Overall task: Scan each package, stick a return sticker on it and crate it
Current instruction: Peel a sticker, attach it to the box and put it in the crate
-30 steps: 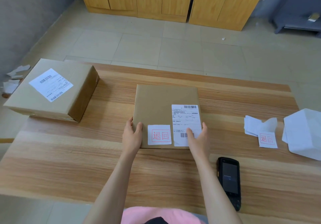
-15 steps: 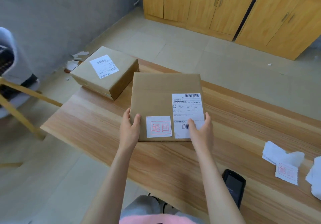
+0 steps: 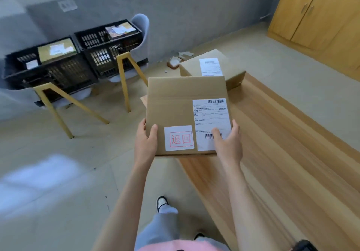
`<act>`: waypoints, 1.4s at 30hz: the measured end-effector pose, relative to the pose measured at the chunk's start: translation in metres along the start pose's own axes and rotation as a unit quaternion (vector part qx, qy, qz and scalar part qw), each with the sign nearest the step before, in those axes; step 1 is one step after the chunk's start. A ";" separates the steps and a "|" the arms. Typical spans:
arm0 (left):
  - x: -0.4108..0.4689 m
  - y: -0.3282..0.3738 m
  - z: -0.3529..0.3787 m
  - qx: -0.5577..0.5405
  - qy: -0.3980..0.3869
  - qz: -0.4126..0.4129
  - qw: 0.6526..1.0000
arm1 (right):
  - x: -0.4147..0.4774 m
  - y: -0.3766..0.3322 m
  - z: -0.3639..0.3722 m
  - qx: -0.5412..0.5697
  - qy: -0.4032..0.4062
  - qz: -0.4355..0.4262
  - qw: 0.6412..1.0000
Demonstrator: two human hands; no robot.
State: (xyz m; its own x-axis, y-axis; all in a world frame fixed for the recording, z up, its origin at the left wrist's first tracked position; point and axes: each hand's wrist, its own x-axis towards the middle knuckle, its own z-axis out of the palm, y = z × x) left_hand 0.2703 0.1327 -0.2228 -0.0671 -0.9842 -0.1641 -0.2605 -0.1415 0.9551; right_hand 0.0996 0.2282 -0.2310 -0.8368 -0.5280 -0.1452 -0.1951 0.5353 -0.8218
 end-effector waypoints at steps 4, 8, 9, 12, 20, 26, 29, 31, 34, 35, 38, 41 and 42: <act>0.018 0.001 -0.037 -0.007 0.064 -0.005 0.998 | -0.001 -0.032 0.036 -0.001 -0.038 -0.046 0.998; 0.047 -0.002 -0.064 -0.004 0.096 -0.010 0.995 | 0.003 -0.058 0.074 -0.011 -0.053 -0.069 0.996; 0.056 -0.003 -0.069 -0.002 0.100 -0.010 0.995 | 0.005 -0.064 0.084 -0.013 -0.056 -0.076 0.995; 0.090 -0.006 -0.088 0.001 0.111 -0.017 0.994 | 0.015 -0.087 0.119 -0.021 -0.063 -0.084 0.994; 0.205 -0.002 -0.154 0.017 0.115 -0.023 0.993 | 0.031 -0.165 0.226 -0.008 -0.083 -0.080 0.993; 0.277 0.001 -0.200 0.015 0.122 -0.019 0.992 | 0.043 -0.217 0.295 -0.005 -0.093 -0.082 0.992; 0.306 -0.005 -0.213 -0.002 0.118 -0.030 0.993 | 0.052 -0.232 0.323 -0.023 -0.096 -0.084 0.992; 0.326 -0.008 -0.219 -0.008 0.120 -0.039 0.992 | 0.060 -0.243 0.341 -0.031 -0.100 -0.086 0.991; 0.354 -0.008 -0.226 -0.012 0.126 -0.052 0.991 | 0.076 -0.259 0.366 -0.036 -0.111 -0.088 0.989; 0.365 -0.008 -0.228 -0.012 0.130 -0.053 0.990 | 0.082 -0.264 0.375 -0.036 -0.114 -0.090 0.989; 0.398 -0.004 -0.234 -0.009 0.145 -0.059 0.988 | 0.104 -0.284 0.406 -0.036 -0.125 -0.100 0.986; 0.440 0.000 -0.239 0.003 0.167 -0.064 0.984 | 0.131 -0.306 0.444 -0.030 -0.142 -0.106 0.984; 0.455 0.003 -0.241 0.010 0.173 -0.068 0.982 | 0.141 -0.313 0.456 -0.029 -0.150 -0.104 0.983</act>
State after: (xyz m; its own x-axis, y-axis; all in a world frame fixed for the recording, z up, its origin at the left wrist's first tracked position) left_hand 0.4708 -0.3417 -0.2352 0.3009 -0.9339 -0.1933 -0.2632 -0.2761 0.9244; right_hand 0.2760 -0.3147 -0.2454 -0.5894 -0.7957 -0.1397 -0.3829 0.4275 -0.8189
